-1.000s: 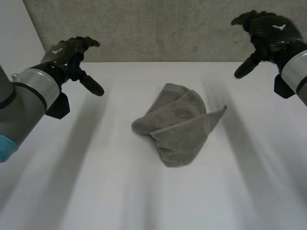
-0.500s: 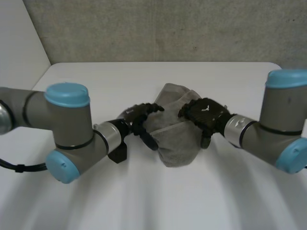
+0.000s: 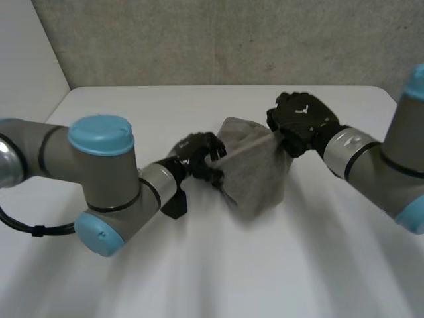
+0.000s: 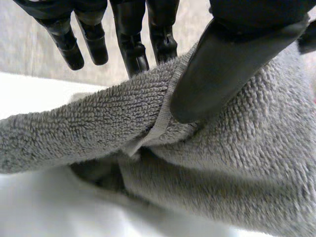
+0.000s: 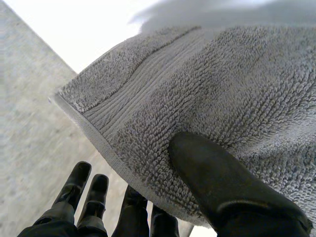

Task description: Fold the towel.

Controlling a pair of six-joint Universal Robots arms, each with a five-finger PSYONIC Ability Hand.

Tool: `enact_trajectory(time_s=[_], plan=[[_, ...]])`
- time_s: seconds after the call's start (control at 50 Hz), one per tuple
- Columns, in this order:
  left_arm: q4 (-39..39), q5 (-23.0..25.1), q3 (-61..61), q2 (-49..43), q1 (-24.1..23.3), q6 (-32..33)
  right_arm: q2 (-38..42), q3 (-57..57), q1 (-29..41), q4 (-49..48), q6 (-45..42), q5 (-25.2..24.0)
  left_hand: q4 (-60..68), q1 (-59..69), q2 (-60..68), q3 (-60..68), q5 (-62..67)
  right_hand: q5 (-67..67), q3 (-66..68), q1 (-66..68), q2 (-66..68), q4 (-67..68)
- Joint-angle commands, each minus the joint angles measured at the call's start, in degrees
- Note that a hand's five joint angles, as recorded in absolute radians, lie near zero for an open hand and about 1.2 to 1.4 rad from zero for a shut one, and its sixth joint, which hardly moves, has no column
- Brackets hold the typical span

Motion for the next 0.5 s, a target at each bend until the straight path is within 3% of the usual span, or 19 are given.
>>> enact_trajectory(time_s=[0.02,0.12,0.24,0.3,0.38,0.44,0.5], plan=[[1.9,-1.0,-1.9,7.8,0.7,0.0,-8.7,-0.1,0.2,5.0,1.6,-6.5,-2.9,6.2,6.7,-2.5,5.4,3.9,-0.4,5.4,5.1,-3.4],[1.4,0.2,-2.0,14.1,4.0,0.3,-12.5,-0.5,0.0,5.3,6.7,-11.7,-2.9,9.2,9.8,-2.5,8.5,3.9,-0.4,5.4,5.1,-3.4],[-4.1,7.3,-1.2,20.6,5.6,0.9,-16.0,-1.7,0.0,4.9,11.7,-18.4,-2.9,11.1,11.6,-2.5,10.3,3.9,-0.4,5.4,5.1,-3.4],[-5.5,8.6,-0.3,22.4,6.1,1.1,-15.2,-5.2,-0.5,3.1,11.1,-19.5,-2.9,11.1,11.6,-2.5,10.3,3.9,-0.4,5.4,5.1,-3.4],[-4.0,9.1,8.0,22.0,10.4,1.6,-11.7,-11.1,-2.4,-2.3,10.4,-18.9,-2.9,11.1,11.6,-2.5,10.3,3.9,-0.4,5.4,5.1,-3.4],[-3.5,9.8,13.6,21.0,10.8,2.7,-8.5,-16.1,-3.2,-9.5,10.5,-16.8,-2.9,11.3,11.8,-2.5,10.5,3.9,-0.4,5.4,5.1,-3.4],[-3.4,10.3,16.6,21.7,10.5,4.6,-11.1,-15.9,-2.9,-17.3,10.6,-11.6,-2.9,11.3,11.8,-2.5,10.5,3.9,-0.4,5.4,5.1,-3.4]])
